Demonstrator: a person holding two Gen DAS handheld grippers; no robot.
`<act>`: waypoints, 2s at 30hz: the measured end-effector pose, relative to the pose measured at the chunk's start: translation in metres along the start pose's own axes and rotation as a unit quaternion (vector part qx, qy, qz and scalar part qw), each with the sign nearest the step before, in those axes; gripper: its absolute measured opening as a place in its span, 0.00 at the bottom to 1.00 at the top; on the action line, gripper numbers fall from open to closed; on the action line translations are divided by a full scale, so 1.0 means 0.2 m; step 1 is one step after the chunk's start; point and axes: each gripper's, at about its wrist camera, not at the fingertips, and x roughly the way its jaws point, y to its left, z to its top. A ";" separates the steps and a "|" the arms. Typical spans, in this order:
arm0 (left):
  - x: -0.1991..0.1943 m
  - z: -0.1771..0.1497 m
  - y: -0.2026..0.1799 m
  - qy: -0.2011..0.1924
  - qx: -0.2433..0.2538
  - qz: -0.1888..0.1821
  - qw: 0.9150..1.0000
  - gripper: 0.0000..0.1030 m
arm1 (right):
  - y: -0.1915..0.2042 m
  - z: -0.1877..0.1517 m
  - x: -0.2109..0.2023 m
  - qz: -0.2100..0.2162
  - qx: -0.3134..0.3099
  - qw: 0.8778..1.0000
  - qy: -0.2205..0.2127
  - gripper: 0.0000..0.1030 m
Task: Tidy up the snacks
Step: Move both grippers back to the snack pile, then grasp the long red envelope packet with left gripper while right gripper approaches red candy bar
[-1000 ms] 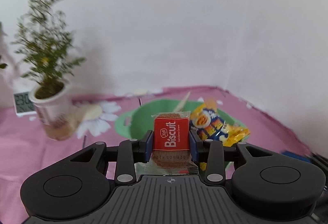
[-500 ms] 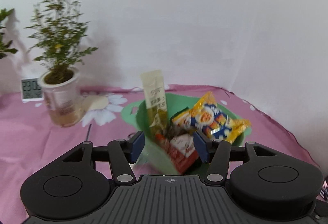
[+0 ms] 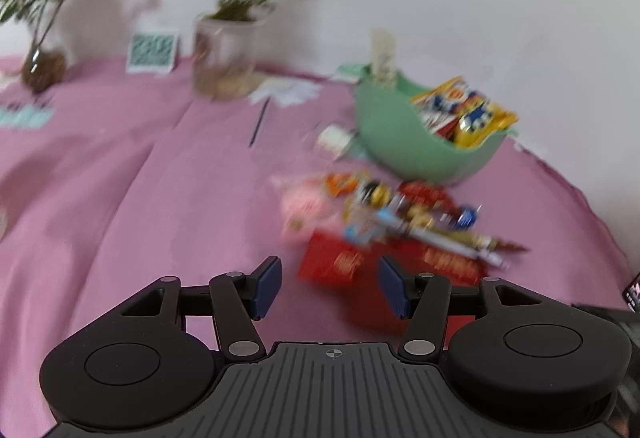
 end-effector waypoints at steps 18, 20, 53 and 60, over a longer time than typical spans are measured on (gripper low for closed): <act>-0.01 -0.05 -0.15 0.122 -0.097 -0.020 0.988 1.00 | 0.07 -0.18 -0.07 -0.118 -0.012 0.992 -0.042 0.89; 0.04 -0.05 -0.21 0.136 -0.089 -0.001 0.987 1.00 | 0.10 -0.19 -0.08 -0.121 -0.018 0.992 -0.043 0.89; -0.05 -0.21 -0.13 0.070 0.088 0.079 0.991 1.00 | 0.13 -0.14 -0.01 -0.132 -0.043 0.990 -0.035 0.89; -0.06 -0.19 -0.05 0.071 0.070 0.074 0.992 1.00 | 0.20 0.01 0.21 -0.145 -0.098 0.985 0.004 0.86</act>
